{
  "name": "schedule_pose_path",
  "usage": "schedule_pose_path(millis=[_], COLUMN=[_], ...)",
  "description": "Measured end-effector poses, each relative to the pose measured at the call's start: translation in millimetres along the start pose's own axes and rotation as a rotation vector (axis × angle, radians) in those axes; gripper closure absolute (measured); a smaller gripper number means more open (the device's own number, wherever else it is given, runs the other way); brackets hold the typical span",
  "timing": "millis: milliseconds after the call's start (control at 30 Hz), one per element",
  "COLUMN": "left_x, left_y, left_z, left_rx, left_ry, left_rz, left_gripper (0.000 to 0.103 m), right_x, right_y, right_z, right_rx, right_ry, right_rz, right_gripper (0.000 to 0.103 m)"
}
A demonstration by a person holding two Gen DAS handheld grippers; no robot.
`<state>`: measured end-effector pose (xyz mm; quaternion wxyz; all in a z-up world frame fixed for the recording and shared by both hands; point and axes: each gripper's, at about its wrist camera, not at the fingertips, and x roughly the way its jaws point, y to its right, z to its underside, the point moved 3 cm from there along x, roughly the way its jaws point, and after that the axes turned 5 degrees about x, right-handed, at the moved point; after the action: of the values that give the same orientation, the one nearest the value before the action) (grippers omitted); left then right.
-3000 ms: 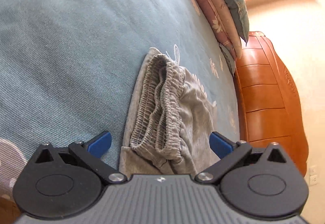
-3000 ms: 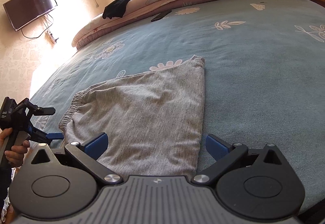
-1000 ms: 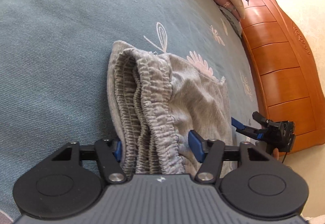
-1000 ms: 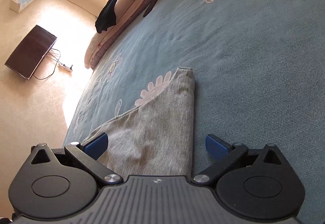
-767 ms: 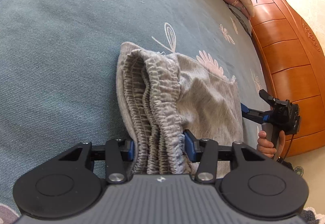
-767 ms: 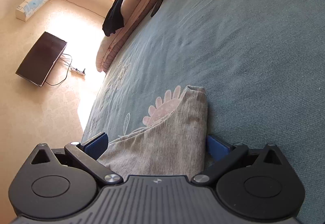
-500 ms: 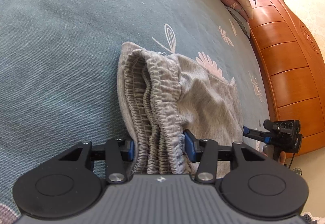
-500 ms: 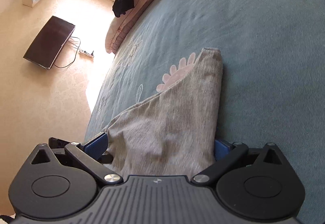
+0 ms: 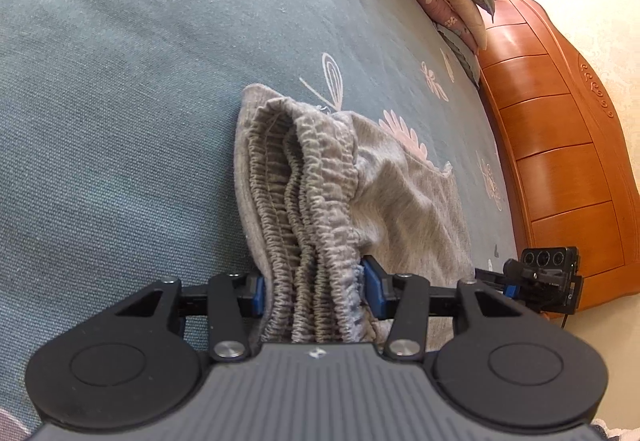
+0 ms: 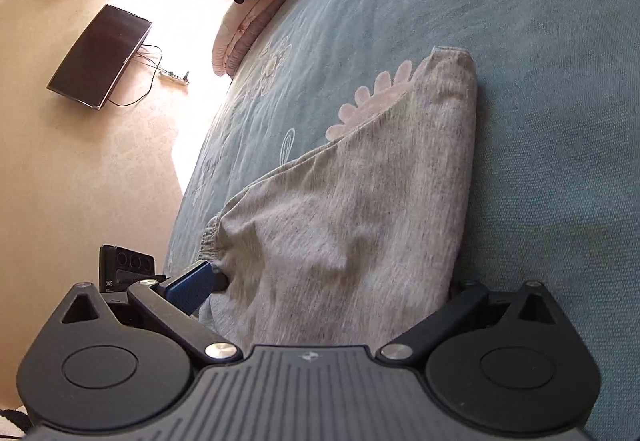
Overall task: Fold clothes
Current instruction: 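Close the right gripper on the sweatpants leg end while the left gripper holds the waistband, then lift the grey sweatpants with both grippers and carry them toward the headboard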
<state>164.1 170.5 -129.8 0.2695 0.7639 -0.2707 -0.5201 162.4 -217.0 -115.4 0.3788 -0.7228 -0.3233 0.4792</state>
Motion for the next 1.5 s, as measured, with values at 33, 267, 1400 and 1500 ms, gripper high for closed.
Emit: schedule_pose_path(millis=[33,267,1400,1500], left_x=[0,0,-13,-1], left_y=[-1,-2,124,158], left_z=[-1,-1,12,4], left_rx=[-0.004,-0.013,0.315,0.377], left_ry=[-0.003,-0.011,0.173,0.173], left_rz=[0.004,0.002,-0.285,-0.267], left_gripper=[0.056,0.056,0.071,0.072], right_x=[-4,-1,-25,-51], right_y=[0,-2,-105,-114], right_z=[7,1,59,64], right_rx=[-0.007,-0.026,-0.394,-0.413], right_ry=[-0.001,-0.006,0.269,0.314], right_rz=[-0.009,0.044,0.522,0.505], right_gripper=[0.000,0.010,0.092,0.092])
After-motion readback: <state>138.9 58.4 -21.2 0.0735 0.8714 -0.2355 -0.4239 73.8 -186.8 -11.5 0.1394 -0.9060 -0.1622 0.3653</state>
